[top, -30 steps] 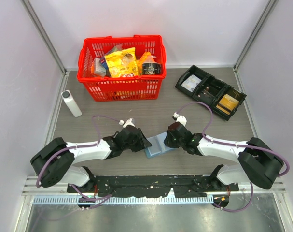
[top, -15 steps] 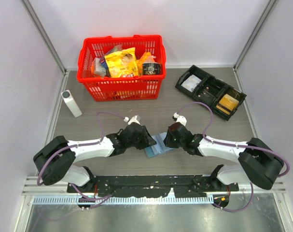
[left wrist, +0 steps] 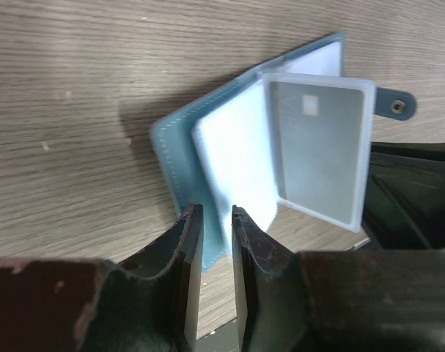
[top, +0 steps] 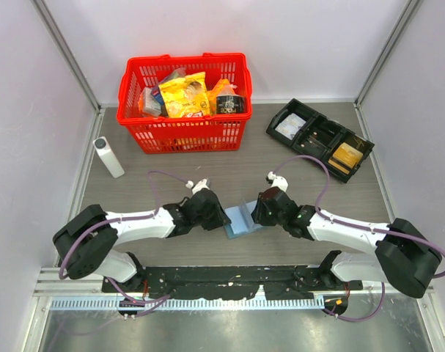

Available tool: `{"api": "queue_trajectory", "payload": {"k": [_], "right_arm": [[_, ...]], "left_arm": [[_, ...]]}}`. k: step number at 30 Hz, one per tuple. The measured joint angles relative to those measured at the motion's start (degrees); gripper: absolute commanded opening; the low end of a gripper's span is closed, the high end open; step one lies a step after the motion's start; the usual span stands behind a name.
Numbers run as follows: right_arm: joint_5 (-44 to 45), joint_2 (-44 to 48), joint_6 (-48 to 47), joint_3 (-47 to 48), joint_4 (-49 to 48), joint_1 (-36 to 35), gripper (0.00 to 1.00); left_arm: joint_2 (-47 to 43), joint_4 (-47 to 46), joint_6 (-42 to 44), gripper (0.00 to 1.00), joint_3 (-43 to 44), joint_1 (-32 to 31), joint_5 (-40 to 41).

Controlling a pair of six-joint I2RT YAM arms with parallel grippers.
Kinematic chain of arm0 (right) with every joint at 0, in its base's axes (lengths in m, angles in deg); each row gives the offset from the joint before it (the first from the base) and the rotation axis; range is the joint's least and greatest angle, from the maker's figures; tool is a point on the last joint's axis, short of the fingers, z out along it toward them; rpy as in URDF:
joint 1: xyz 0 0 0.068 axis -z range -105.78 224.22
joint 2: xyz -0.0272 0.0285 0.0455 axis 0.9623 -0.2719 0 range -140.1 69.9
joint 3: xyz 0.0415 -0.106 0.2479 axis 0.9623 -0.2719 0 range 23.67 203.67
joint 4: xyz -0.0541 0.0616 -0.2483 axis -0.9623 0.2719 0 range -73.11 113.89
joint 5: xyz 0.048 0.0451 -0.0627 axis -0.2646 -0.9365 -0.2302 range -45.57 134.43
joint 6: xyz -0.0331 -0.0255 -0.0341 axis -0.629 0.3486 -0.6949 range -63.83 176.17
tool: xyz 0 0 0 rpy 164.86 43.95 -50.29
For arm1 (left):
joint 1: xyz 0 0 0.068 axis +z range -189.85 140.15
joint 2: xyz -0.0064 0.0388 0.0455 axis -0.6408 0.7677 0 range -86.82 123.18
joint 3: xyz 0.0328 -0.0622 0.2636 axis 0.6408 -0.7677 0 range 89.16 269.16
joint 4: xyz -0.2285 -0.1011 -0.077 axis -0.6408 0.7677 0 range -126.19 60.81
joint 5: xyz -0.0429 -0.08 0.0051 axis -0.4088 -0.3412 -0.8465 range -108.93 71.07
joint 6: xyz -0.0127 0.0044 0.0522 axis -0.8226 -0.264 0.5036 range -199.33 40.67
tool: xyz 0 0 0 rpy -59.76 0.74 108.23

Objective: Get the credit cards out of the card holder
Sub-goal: Remove the credit card from the card holder.

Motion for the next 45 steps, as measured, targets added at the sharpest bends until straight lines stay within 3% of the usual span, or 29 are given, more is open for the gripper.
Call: {"api": "queue_trajectory", "payload": {"k": [11,19,29,45], "right_arm": [[0.92,2.49,-0.79,-0.02,1.38,0.00,0.36],[0.66,6.49,-1.64,0.00,1.40,0.00,0.36],[-2.23,5.22,-1.90,-0.02,-0.37,-0.20,0.36],[-3.76,2.43,-2.34,-0.02,-1.77,-0.57,0.36]], "left_arm": [[-2.01,8.02,2.95,0.25,0.02,-1.03,4.63],[-4.92,10.54,4.20,0.31,2.54,-1.97,5.29],[-6.75,7.58,4.02,0.38,5.57,-2.34,4.72],[2.16,0.17,1.31,0.38,8.20,-2.38,2.49]]}}
